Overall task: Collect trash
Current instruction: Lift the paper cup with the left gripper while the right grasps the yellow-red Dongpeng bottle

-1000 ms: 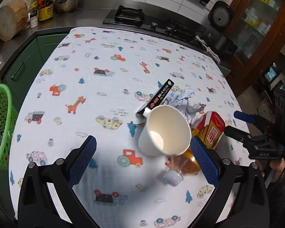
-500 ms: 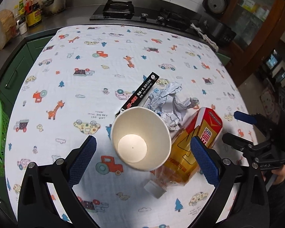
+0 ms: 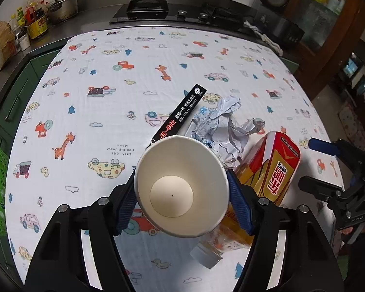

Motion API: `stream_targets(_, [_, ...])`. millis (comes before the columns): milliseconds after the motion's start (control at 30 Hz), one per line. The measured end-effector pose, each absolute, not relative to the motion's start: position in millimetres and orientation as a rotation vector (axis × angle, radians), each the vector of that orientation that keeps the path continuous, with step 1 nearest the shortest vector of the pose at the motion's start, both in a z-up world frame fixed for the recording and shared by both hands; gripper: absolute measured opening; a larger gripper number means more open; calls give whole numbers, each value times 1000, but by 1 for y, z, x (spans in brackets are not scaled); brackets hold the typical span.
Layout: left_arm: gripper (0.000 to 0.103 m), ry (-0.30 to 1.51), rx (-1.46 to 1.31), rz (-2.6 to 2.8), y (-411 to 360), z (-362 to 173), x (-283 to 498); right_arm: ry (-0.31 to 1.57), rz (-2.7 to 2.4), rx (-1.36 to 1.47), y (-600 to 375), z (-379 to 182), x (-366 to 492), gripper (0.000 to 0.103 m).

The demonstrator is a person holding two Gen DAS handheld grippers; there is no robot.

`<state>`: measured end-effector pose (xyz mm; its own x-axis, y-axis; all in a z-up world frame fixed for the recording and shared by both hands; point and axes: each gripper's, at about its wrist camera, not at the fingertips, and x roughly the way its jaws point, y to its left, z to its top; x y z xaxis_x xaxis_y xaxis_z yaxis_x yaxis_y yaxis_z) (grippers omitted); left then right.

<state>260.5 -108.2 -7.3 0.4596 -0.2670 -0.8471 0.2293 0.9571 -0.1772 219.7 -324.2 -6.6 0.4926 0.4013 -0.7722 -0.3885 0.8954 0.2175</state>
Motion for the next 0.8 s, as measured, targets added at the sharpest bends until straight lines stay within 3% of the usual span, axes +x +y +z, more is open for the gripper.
stream_targets(800, [66, 998, -72, -278, -67, 7, 249, 959, 579, -48, -294, -19, 196, 93])
